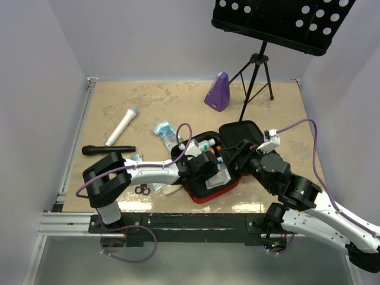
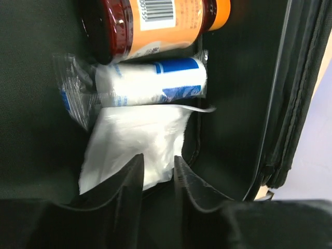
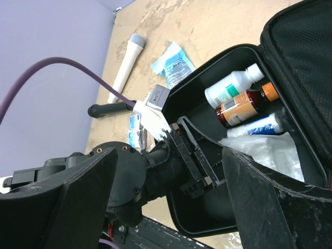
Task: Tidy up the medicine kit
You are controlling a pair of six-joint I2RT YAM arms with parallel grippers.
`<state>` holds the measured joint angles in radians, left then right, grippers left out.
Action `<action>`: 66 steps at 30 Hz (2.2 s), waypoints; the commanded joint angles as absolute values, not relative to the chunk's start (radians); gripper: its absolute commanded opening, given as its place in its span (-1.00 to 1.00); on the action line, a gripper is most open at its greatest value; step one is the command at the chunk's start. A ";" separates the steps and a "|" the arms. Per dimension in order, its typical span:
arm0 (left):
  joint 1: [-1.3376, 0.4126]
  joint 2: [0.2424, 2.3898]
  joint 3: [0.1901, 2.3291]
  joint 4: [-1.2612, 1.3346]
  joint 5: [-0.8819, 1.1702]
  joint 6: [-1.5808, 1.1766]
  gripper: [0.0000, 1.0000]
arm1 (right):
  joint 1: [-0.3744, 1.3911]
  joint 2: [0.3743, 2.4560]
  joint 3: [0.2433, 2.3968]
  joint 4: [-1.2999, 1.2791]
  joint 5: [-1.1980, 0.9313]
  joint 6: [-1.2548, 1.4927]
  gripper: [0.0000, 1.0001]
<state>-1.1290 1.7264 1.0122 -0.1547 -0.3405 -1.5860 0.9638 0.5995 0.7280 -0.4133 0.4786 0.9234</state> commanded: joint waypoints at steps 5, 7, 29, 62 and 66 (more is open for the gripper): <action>-1.131 1.655 1.046 -0.161 -0.333 -1.511 -0.14 | 0.966 0.598 0.727 -0.411 0.485 0.922 0.74; -1.131 1.612 1.040 -0.184 -0.333 -1.480 -0.13 | 0.966 0.610 0.727 -0.413 0.483 0.916 0.73; -1.112 0.885 0.697 -0.428 -0.617 -1.273 -0.22 | 0.966 1.360 0.951 -0.394 0.348 0.608 -0.50; -1.091 0.942 0.606 -0.272 -0.560 -1.187 -0.24 | 0.997 1.529 0.914 -0.606 0.373 0.719 -0.90; -1.089 0.942 0.603 -0.275 -0.557 -1.189 -0.25 | 1.006 1.471 0.960 -0.629 0.396 0.733 -0.86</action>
<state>-1.0946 0.9409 0.5961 -0.3042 -0.5560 -1.2098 0.9939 1.5585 0.9195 -0.5812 0.3408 0.6983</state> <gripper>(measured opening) 0.381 0.067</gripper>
